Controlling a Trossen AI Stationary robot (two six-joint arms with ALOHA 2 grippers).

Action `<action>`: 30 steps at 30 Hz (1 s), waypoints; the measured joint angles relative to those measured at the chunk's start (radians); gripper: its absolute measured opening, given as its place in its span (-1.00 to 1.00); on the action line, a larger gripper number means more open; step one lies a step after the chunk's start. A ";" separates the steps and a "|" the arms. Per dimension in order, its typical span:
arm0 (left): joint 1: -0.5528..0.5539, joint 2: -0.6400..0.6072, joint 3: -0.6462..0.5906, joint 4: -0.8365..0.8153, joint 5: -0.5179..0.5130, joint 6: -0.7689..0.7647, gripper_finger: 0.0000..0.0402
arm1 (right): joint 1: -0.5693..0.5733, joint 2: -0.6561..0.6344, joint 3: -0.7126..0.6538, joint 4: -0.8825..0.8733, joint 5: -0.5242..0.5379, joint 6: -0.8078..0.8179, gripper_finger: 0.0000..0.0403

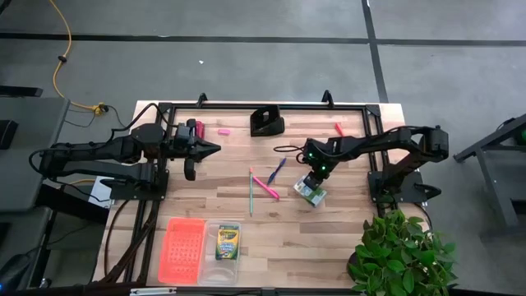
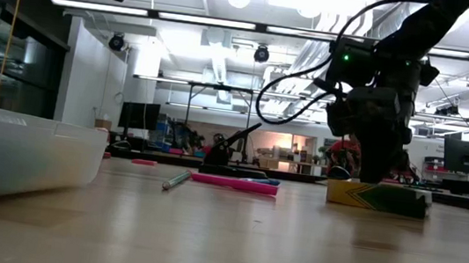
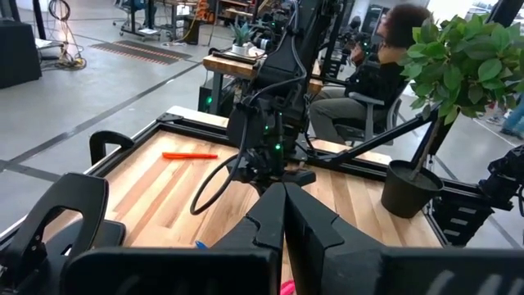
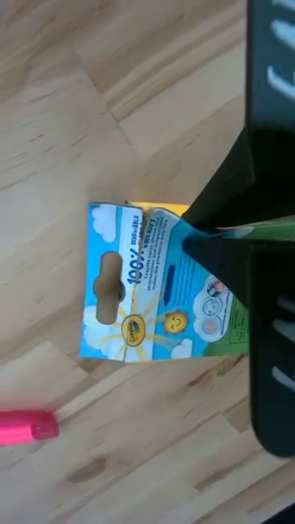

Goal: Pack school essentials
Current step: Put the crayon box into the supply box

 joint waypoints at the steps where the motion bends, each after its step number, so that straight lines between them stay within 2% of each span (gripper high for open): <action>1: 0.000 0.000 0.000 0.000 0.000 0.000 -1.00 | 0.000 -0.008 0.002 -0.011 -0.002 -0.006 -0.98; 7: 0.000 -0.014 0.000 0.001 0.000 0.000 -1.00 | 0.000 -0.118 0.006 -0.086 0.001 -0.035 -0.99; 12: 0.000 -0.053 0.000 0.000 0.000 0.008 -1.00 | 0.003 -0.271 0.006 -0.018 0.049 0.018 -1.00; 17: 0.000 -0.090 0.000 0.002 -0.001 -0.001 -1.00 | 0.035 -0.357 0.006 0.231 0.146 0.090 -1.00; 24: 0.000 -0.099 0.000 0.051 -0.029 -0.048 -1.00 | 0.061 -0.325 0.006 0.705 0.227 0.076 -1.00; 30: 0.000 -0.097 0.000 0.077 0.013 -0.056 -1.00 | 0.060 -0.325 0.007 0.911 0.244 0.002 -1.00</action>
